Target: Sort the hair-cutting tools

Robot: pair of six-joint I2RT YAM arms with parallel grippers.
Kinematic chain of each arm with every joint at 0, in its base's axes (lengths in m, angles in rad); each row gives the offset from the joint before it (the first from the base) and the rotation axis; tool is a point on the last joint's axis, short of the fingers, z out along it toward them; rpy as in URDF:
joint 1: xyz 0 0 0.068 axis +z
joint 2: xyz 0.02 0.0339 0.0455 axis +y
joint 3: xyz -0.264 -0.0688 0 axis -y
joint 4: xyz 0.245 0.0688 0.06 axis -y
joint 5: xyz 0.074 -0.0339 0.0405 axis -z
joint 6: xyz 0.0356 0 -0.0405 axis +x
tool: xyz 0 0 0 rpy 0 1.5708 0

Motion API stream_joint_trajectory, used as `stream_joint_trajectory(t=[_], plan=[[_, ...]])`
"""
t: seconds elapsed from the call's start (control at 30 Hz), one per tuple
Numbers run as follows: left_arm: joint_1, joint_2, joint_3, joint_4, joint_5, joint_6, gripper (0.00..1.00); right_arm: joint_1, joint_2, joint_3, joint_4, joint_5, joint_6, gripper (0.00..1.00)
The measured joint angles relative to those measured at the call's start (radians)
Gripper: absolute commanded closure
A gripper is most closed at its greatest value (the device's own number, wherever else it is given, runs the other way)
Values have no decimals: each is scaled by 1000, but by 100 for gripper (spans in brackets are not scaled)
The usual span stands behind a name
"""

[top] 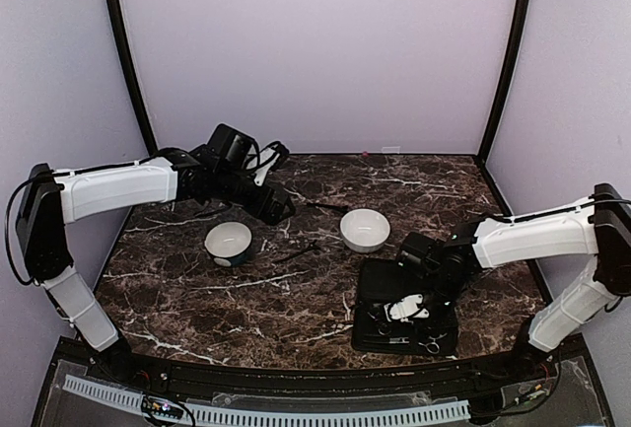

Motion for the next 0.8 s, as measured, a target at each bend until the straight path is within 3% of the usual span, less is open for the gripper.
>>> stream_joint_trajectory(t=[0.33,0.57,0.8], plan=[[-5,5,0,0,0,4,1,13,-21,-1,51,-57,20,82],[-8,5,1,0,0,7,1,-4,-164,-30,58,-47,26,79],[-9,15,2,0,0,7,1,-10,-239,-89,10,4,2,70]])
